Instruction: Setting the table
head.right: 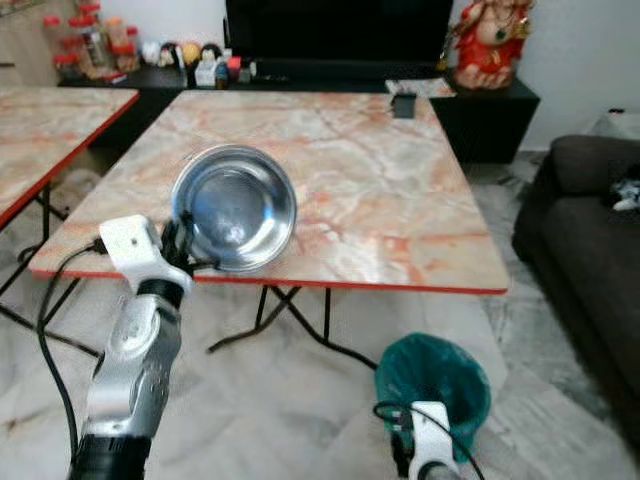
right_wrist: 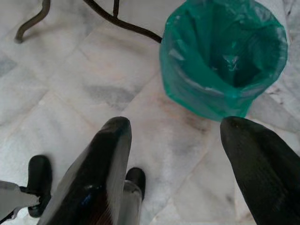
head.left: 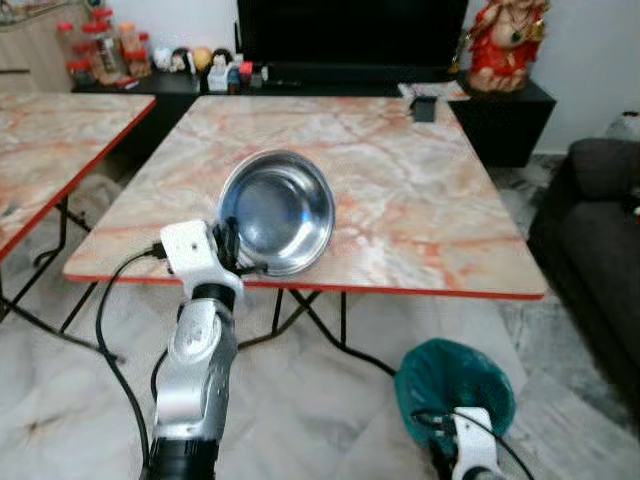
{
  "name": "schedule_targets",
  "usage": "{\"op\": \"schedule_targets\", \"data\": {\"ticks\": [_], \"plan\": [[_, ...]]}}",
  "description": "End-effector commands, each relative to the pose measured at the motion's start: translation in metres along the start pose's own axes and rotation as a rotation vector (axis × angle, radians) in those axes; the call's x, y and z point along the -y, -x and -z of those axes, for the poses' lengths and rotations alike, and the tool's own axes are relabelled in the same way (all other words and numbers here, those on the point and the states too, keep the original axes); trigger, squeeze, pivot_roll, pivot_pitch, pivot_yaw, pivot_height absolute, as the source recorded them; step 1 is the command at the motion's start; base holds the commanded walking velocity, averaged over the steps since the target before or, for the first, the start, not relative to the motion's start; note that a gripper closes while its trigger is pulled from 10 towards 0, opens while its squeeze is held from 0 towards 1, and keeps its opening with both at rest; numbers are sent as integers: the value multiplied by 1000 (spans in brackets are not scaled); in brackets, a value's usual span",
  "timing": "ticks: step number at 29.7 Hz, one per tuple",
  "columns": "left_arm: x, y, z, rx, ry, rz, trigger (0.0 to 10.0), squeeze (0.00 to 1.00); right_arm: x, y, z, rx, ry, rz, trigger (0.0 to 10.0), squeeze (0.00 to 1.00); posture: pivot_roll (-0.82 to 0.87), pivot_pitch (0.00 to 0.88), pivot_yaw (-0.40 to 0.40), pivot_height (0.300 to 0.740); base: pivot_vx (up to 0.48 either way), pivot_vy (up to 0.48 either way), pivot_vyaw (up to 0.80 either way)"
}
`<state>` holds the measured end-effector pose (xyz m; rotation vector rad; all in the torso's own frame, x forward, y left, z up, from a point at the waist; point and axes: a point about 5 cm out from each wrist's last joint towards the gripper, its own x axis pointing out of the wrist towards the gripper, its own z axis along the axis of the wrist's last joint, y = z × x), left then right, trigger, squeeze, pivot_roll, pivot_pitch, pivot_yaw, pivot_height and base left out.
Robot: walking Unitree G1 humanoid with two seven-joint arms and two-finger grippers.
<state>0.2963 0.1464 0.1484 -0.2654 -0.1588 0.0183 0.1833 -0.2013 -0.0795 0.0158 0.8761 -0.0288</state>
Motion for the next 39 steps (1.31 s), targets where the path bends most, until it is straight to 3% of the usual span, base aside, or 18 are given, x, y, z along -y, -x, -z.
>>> {"op": "schedule_targets", "data": {"ticks": [1, 8, 39], "plan": [[-13, 1, -6, 14, -16, -39, 10000, 0, -9, -2, -4, 12, -6, -21, 10000, 0, 37, 0, -19, 727, 0, 0, 0], [-26, 1, -11, 28, -39, -75, 10000, 0, -11, -2, -3, 16, -12, -26, 10000, 0, 41, 0, -18, 727, 213, 0, 0], [-12, -1, -20, 48, -43, -33, 10000, 0, -21, -3, -1, -8, 7, -28, 10000, 0, 51, 0, -1, 727, 330, 0, 0]]}}
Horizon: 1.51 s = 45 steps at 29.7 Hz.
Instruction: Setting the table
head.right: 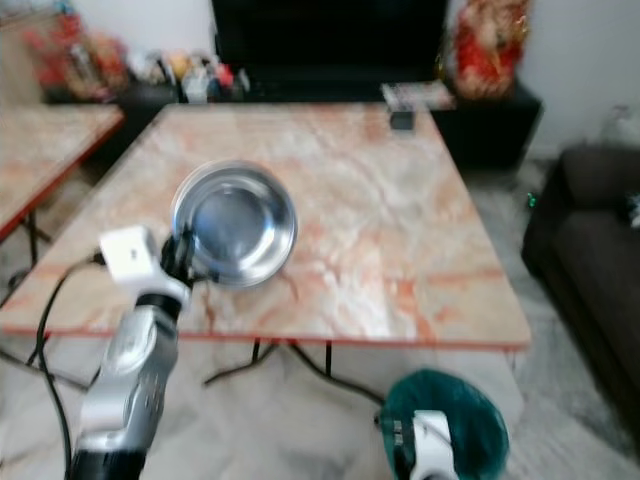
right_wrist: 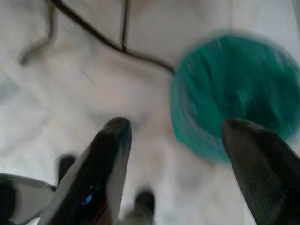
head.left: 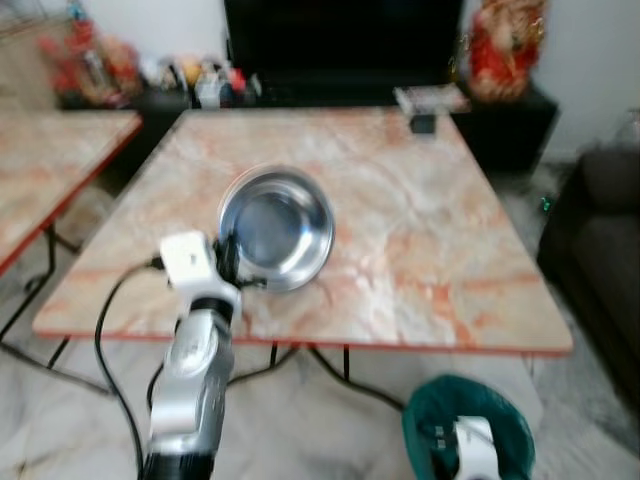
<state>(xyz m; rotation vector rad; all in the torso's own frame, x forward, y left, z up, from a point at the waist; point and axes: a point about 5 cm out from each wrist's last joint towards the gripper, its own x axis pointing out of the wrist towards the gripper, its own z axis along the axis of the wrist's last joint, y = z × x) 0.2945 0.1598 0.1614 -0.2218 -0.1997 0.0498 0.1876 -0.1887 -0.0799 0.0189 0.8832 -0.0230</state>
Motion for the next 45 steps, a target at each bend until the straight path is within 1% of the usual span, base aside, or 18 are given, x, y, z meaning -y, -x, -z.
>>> {"op": "schedule_targets", "data": {"ticks": [1, 8, 11, 14, 16, 17, 20, 22, 24, 25, 28, 30, 32, 34, 36, 40, 44, 45], "plan": [[-2, 0, -3, -1, 3, -3, 10000, 0, -9, 0, 2, -2, 5, -22, 10000, 0, 52, 0, 0, 727, 285, 0, 0], [2, 1, -2, -11, 38, 21, 10000, 0, -9, 0, 4, -7, 2, -18, 10000, 0, 50, 0, 6, 727, 0, 0, 0], [17, 17, 43, -249, 289, 110, 10000, 0, -8, 2, 13, -33, 21, 1, 10000, 0, 52, 0, 14, 727, 0, 0, 0], [21, 19, 48, -277, 323, 108, 10000, 0, -8, 3, 14, -34, 21, 0, 10000, 0, 45, 0, 20, 727, 0, 0, 0], [23, 15, 49, -300, 421, 46, 10000, 0, -8, 3, 15, -34, 17, 2, 10000, 0, 42, 0, 24, 727, 0, 0, 0], [24, 13, 49, -309, 440, 24, 10000, 0, -8, 3, 16, -34, 15, 4, 10000, 0, 42, 0, 24, 727, 0, 0, 0], [28, 1, 53, -355, 390, 32, 10000, 0, -7, 3, 16, -36, 21, 20, 10000, 0, 40, 0, 32, 727, 0, 0, 0], [30, -7, 51, -355, 479, 49, 10000, 0, -7, 3, 17, -34, 18, 21, 10000, 0, 33, 0, 33, 727, 0, 0, 0], [32, -10, 51, -370, 503, 49, 10000, 0, -7, 4, 17, -33, 14, 23, 10000, 0, 32, 0, 34, 727, 0, 0, 0], [31, -17, 59, -469, 531, -11, 10000, 0, -7, 4, 17, -36, 14, 26, 10000, 0, 30, 0, 37, 727, 0, 0, 0], [31, -18, 63, -516, 505, -41, 10000, 0, -7, 4, 17, -36, 11, 27, 10000, 0, 30, 0, 38, 727, 0, 0, 0], [34, -20, 66, -555, 526, -62, 10000, 0, -7, 3, 17, -34, 10, 27, 10000, 0, 28, 0, 42, 727, 0, 0, 0], [38, -26, 65, -548, 444, -93, 10000, 0, -9, 3, 15, -31, 1, 29, 10000, 0, 26, 0, 45, 727, 0, 0, 0], [37, -27, 66, -555, 434, -104, 10000, 0, -9, 3, 15, -33, 3, 27, 10000, 0, 26, 0, 45, 727, 0, 0, 0], [37, -28, 73, -604, 462, -173, 10000, 0, -12, 2, 14, -26, 2, 20, 10000, 0, 23, 0, 47, 727, 0, 0, 0], [42, -29, 76, -630, 477, -182, 10000, 0, -13, 2, 14, -26, 0, 18, 10000, 0, 23, 0, 47, 727, 0, 0, 0], [48, -32, 75, -651, 536, -191, 10000, 0, -12, 2, 15, -31, 0, 19, 10000, 0, 19, 0, 47, 727, 0, 0, 0], [51, -32, 75, -675, 575, -205, 10000, 0, -12, 3, 15, -32, -1, 20, 10000, 0, 16, 0, 47, 727, 0, 0, 0]]}}
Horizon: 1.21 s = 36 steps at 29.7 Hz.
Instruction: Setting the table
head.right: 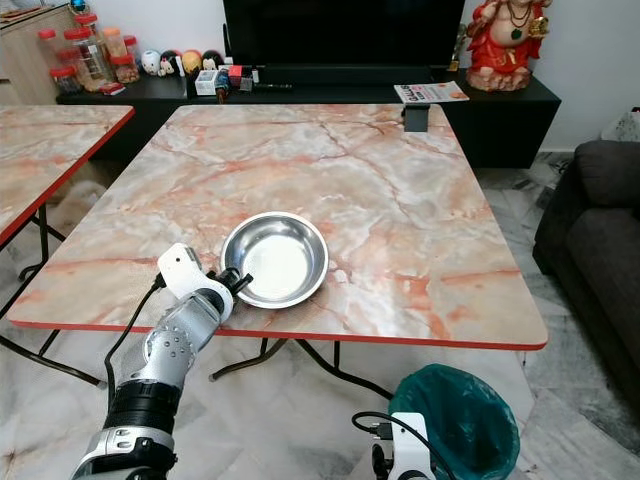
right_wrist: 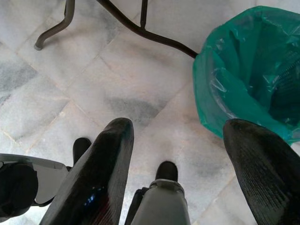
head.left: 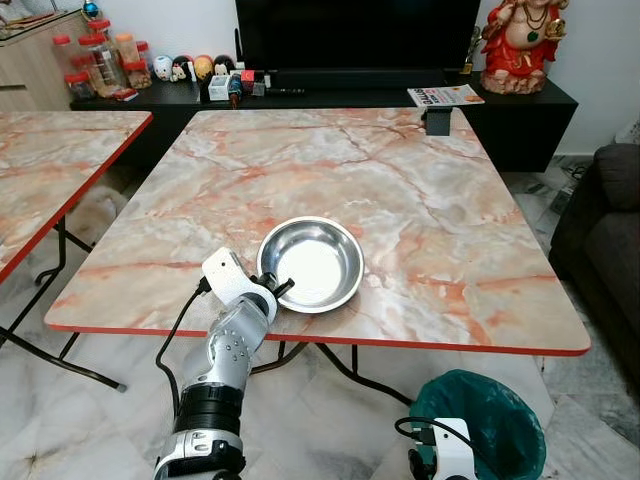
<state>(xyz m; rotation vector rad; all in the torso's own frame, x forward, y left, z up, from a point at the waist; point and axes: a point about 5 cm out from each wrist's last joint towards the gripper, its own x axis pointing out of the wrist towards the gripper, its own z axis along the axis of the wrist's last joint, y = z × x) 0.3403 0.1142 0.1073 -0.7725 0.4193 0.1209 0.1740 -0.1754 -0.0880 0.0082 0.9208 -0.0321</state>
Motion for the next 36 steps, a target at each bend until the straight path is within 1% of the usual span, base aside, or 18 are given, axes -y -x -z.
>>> {"op": "schedule_targets", "data": {"ticks": [1, 5, 7, 8, 10, 12, 13, 15, 16, 21, 26, 27, 28, 29, 31, 34, 35, 36], "plan": [[17, -2, 14, -117, 89, -14, 10000, 0, 2, 0, 0, 5, -9, 9, 10000, 0, 16, 0, 47, 727, 0, 0, 0], [30, 2, 12, -154, 110, 41, 10000, 0, 3, 0, 0, 3, -11, 11, 10000, 0, 17, 0, 46, 727, 0, 0, 0], [37, 4, 9, -158, 95, 81, 10000, 0, 3, 0, 1, 2, -11, 11, 10000, 0, 18, 0, 45, 727, 0, 0, 0], [37, 4, 9, -158, 95, 81, 10000, 0, 3, 0, 1, 2, -11, 11, 10000, 0, 18, 0, 45, 727, 0, 0, 0], [43, 8, 6, -158, 62, 105, 10000, 0, 2, 0, 1, 1, -12, 8, 10000, 0, 20, 0, 45, 727, 0, 0, 0], [44, 9, 4, -158, 51, 110, 10000, 0, 2, 0, 1, 0, -12, 6, 10000, 0, 20, 0, 45, 727, 0, 0, 0], [46, 9, 3, -149, 3, 129, 10000, 0, 1, 1, 2, -1, -12, 5, 10000, 0, 20, 0, 45, 727, 0, 0, 0], [46, 10, 2, -146, -66, 126, 10000, 0, 0, 1, 2, -2, -12, 3, 10000, 0, 22, 0, 47, 727, 0, 0, 0], [46, 10, 2, -143, -80, 120, 10000, 0, 0, 1, 2, -2, -13, 3, 10000, 0, 22, 0, 47, 727, 0, 0, 0], [48, 11, 2, -138, -112, 117, 10000, 0, 2, 1, 2, -1, -16, 6, 10000, 0, 17, 0, 46, 727, 0, 0, 0], [48, 12, 2, -142, -115, 114, 10000, 0, 2, 1, 2, 0, -16, 7, 10000, 0, 17, 0, 46, 727, 0, 0, 0], [47, 12, 1, -136, -123, 107, 10000, 114, 2, 1, 2, 0, -18, 8, 10000, 0, 18, 0, 45, 727, 0, 0, 0], [46, 11, 1, -131, -125, 101, 10000, 325, 2, 1, 2, 0, -20, 8, 10000, 0, 17, 0, 45, 727, 0, 0, 0], [44, 11, 0, -125, -130, 92, 10000, 651, 2, 1, 1, 1, -22, 7, 10000, 0, 17, 0, 45, 727, 0, 0, 0], [44, 11, 0, -124, -131, 91, 10000, 635, 2, 0, 1, 2, -23, 6, 10000, 0, 18, 0, 44, 727, 0, 0, 0], [44, 11, -1, -122, -133, 88, 10000, 643, 2, 0, 1, 3, -25, 6, 10000, 0, 18, 0, 44, 727, 0, 0, 0], [44, 11, -1, -122, -132, 91, 10000, 949, 2, 0, 0, 3, -28, 6, 10000, 0, 18, 0, 44, 727, 0, 0, 0], [45, 11, -1, -121, -132, 92, 10000, 922, 2, 0, 0, 4, -29, 6, 10000, 0, 20, 0, 40, 727, 0, 0, 0]]}}
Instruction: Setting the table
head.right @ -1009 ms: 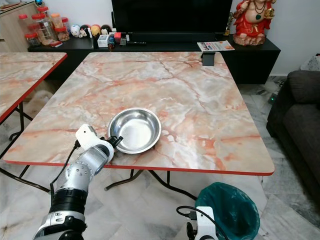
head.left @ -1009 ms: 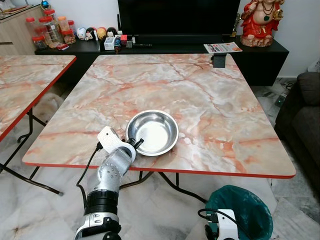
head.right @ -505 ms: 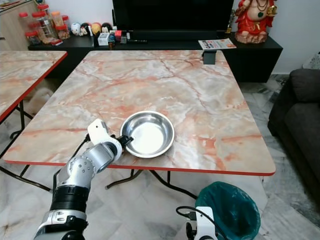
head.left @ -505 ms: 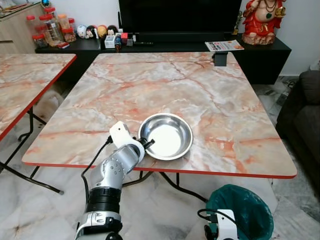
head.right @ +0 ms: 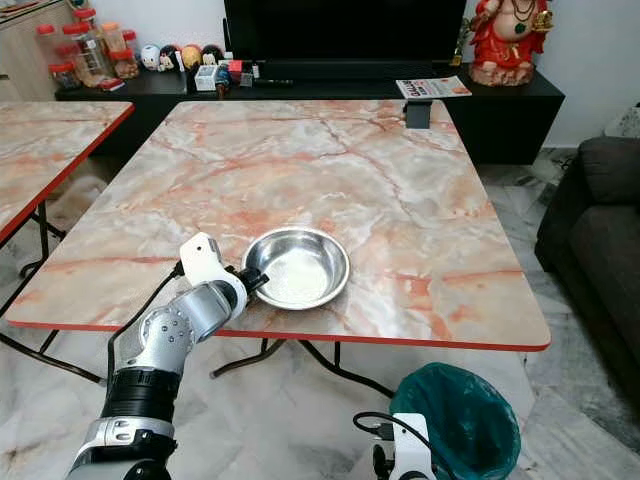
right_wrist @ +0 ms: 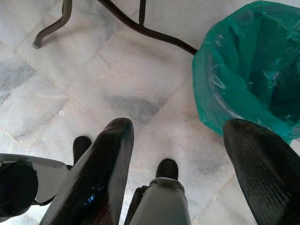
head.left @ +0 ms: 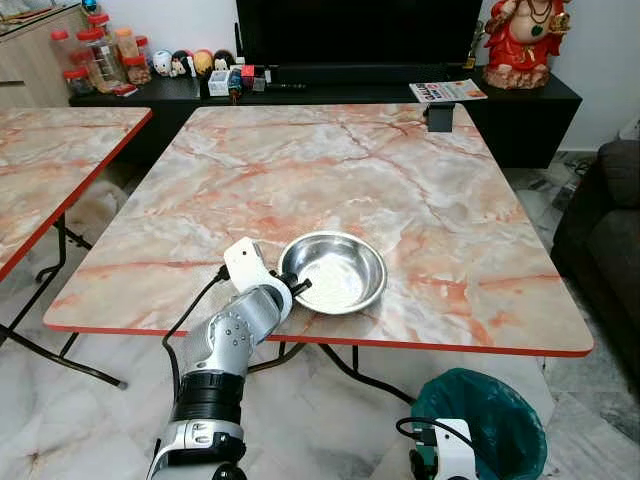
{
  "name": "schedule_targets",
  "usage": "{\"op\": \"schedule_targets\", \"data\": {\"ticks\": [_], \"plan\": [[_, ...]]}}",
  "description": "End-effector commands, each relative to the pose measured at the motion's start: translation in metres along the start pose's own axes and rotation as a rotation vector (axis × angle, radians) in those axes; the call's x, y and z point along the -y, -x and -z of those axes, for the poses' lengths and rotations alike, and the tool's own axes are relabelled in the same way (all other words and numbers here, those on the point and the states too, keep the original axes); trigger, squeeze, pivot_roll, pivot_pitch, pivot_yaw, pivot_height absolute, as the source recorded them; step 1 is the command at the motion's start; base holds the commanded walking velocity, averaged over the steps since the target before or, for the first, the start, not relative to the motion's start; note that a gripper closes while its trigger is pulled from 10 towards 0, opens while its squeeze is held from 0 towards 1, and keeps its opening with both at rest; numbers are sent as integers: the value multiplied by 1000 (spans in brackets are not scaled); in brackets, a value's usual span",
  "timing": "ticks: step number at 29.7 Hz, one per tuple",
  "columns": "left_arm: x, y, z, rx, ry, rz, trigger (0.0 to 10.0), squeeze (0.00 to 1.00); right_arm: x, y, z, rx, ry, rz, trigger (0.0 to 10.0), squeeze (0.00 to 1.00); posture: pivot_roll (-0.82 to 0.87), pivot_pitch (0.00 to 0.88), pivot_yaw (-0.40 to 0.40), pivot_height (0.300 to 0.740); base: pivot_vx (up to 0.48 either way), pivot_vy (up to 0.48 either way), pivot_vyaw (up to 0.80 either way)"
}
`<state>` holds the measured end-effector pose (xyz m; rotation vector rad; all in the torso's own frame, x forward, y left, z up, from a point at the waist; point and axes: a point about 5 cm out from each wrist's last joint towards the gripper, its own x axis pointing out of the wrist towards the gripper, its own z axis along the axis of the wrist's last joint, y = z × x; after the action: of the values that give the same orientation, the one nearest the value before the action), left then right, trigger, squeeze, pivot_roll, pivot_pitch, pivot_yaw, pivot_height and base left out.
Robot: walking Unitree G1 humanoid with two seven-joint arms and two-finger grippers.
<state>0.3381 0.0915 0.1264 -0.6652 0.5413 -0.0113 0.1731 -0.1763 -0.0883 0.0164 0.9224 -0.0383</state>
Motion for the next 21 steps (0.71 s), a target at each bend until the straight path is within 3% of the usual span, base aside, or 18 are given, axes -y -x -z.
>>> {"op": "schedule_targets", "data": {"ticks": [1, 3, 4, 5, 6, 10, 11, 14, 17, 21], "plan": [[16, 2, -7, 29, -6, 37, 10000, 922, 1, 0, -1, 7, -19, 5, 10000, 0, 20, 0, 40, 727, 0, 0, 0], [16, 2, -7, 28, -5, 35, 10000, 839, 1, 0, -1, 7, -21, 6, 10000, 0, 20, 0, 40, 727, 0, 0, 0], [17, 3, -8, 27, -6, 40, 10000, 631, 2, 0, -1, 7, -22, 6, 10000, 0, 20, 0, 39, 727, 0, 0, 0], [17, 3, -8, 27, -7, 41, 10000, 239, 2, 0, -1, 7, -22, 7, 10000, 0, 20, 0, 39, 727, 0, 0, 0], [17, 3, -8, 28, -8, 41, 10000, 0, 2, 0, -1, 7, -23, 7, 10000, 0, 20, 0, 39, 727, 0, 0, 0], [14, 6, -13, 55, -27, 23, 10000, 0, 3, 0, 0, 5, -24, 8, 10000, 0, 20, 0, 38, 727, 0, 0, 0], [11, 7, -17, 90, -101, -8, 10000, 0, 2, 0, 0, 3, -23, 7, 10000, 0, 21, 0, 37, 727, 0, 0, 0], [9, 10, -22, 122, -163, -31, 10000, 0, 2, 0, 0, 2, -23, 6, 10000, 0, 23, 0, 35, 727, 0, 0, 0], [10, 16, -33, 203, -302, -65, 10000, 0, 3, 0, 0, 1, -22, 6, 10000, 0, 26, 0, 34, 727, 0, 0, 0], [6, 24, -43, 291, -404, -99, 10000, 0, 3, 0, -1, 4, -20, 4, 10000, 0, 27, 0, 32, 727, 0, 0, 0]]}}
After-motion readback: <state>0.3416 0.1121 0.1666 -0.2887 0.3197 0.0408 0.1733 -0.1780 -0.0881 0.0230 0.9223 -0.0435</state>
